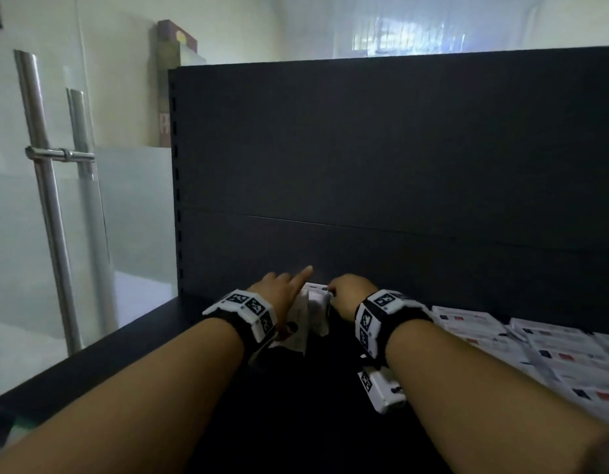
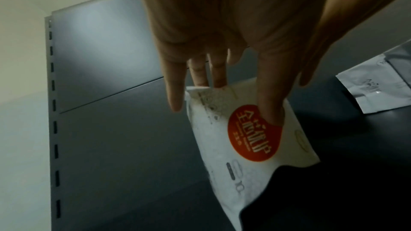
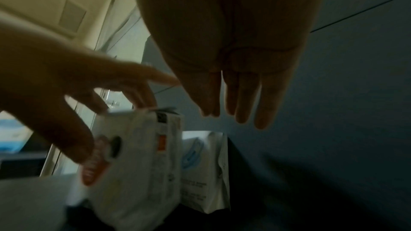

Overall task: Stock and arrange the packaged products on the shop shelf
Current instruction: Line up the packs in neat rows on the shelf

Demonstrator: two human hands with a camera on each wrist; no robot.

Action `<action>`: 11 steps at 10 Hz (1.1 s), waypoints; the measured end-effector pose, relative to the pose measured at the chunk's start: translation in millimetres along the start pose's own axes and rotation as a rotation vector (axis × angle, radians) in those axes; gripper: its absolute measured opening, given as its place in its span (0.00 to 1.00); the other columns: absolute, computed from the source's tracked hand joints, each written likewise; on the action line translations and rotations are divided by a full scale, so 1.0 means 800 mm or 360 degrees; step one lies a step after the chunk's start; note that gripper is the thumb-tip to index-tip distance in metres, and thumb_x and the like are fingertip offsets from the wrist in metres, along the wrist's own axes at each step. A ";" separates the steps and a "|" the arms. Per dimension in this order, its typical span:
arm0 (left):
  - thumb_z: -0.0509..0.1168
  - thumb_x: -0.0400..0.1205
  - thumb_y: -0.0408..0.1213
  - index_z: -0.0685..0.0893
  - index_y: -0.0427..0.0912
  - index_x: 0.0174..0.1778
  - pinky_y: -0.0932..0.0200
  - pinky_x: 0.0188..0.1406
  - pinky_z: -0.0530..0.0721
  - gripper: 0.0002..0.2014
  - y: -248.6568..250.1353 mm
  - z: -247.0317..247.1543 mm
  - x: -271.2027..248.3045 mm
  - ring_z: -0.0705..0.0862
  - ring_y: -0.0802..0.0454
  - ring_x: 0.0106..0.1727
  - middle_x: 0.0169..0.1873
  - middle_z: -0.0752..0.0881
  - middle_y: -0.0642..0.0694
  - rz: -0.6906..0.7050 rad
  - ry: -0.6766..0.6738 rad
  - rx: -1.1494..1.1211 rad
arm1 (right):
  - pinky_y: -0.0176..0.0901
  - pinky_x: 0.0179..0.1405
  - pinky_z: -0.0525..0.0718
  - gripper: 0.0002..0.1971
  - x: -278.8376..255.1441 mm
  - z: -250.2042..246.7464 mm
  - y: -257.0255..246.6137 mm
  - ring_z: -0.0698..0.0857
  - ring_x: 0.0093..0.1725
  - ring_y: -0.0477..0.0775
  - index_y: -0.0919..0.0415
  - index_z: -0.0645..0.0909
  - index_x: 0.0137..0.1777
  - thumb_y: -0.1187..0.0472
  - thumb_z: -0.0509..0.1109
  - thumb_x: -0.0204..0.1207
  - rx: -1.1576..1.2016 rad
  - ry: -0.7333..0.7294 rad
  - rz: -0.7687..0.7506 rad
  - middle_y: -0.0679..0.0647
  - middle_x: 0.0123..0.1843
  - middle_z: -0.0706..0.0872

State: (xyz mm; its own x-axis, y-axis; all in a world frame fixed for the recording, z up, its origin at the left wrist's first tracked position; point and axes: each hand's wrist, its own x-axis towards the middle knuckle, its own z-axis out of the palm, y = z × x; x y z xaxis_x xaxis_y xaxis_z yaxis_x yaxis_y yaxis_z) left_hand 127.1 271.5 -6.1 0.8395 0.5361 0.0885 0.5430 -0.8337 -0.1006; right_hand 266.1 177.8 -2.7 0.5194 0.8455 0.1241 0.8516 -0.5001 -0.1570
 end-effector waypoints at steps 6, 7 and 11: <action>0.74 0.68 0.56 0.60 0.57 0.68 0.48 0.56 0.78 0.38 -0.090 0.013 -0.064 0.73 0.40 0.65 0.63 0.77 0.47 -0.0505 0.0178 -0.0317 | 0.55 0.56 0.83 0.40 0.053 0.048 -0.029 0.82 0.60 0.62 0.57 0.66 0.66 0.50 0.84 0.59 0.0052 -0.0044 -0.0010 0.59 0.64 0.78; 0.77 0.65 0.55 0.54 0.54 0.78 0.46 0.62 0.80 0.50 -0.102 0.009 -0.080 0.78 0.39 0.66 0.68 0.74 0.42 -0.0637 -0.0032 -0.0360 | 0.58 0.64 0.79 0.47 0.032 0.040 -0.030 0.73 0.70 0.62 0.56 0.64 0.75 0.50 0.82 0.57 -0.0158 -0.0059 -0.0021 0.58 0.71 0.70; 0.66 0.82 0.37 0.74 0.38 0.72 0.58 0.63 0.75 0.22 -0.095 -0.015 -0.119 0.78 0.44 0.69 0.69 0.78 0.41 -0.0558 -0.0315 0.0095 | 0.58 0.53 0.84 0.42 -0.096 0.009 -0.031 0.80 0.56 0.59 0.51 0.63 0.61 0.50 0.87 0.52 -0.0380 -0.0392 -0.0395 0.54 0.60 0.73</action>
State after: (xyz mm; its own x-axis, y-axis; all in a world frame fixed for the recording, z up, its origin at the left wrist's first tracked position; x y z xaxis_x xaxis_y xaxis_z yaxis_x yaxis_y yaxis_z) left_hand 5.7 282.4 5.3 0.5877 0.8066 -0.0640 0.7923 -0.5897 -0.1563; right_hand 204.9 126.4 -15.7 0.2887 0.9507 -0.1131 0.9562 -0.2806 0.0829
